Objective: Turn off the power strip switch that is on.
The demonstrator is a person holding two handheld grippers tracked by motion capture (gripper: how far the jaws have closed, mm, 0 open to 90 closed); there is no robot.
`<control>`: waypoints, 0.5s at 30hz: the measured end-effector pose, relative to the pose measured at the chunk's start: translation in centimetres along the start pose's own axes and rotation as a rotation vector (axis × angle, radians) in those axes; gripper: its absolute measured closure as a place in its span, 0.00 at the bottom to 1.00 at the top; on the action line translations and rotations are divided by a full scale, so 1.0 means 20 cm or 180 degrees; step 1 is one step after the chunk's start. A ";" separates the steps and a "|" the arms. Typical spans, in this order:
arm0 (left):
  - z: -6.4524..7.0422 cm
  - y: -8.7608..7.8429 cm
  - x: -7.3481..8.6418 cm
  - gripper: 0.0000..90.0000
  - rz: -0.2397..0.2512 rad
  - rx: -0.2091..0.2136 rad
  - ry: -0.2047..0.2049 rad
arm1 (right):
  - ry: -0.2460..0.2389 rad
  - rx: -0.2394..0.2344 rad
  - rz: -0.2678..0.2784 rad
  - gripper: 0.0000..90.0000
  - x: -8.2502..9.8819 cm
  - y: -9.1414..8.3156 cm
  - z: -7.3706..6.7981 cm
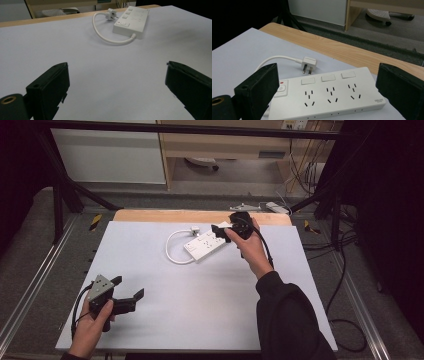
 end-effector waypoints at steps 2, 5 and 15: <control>0.00 0.00 0.00 0.06 -0.0004 0.0001 0.0004 | 0.0008 -0.0011 0.0024 0.06 0.00 -0.03 0.00; 0.00 0.00 0.00 0.06 -0.0007 0.0004 -0.0002 | 0.0026 -0.0012 0.0055 0.06 0.00 -0.07 0.01; -0.01 0.00 0.00 0.06 -0.0005 0.0081 -0.0155 | 0.0048 -0.0025 0.0102 0.06 0.02 -0.18 0.04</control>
Point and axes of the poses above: each handheld gripper's, and its own axes: y roughly forward along the jaws, x roughly out of its underside, z roughly to its right, the point moved 4 cm from there along y, roughly forward along the jaws, and after that the axes turned 14 degrees about -y, right-handed, at the moved point
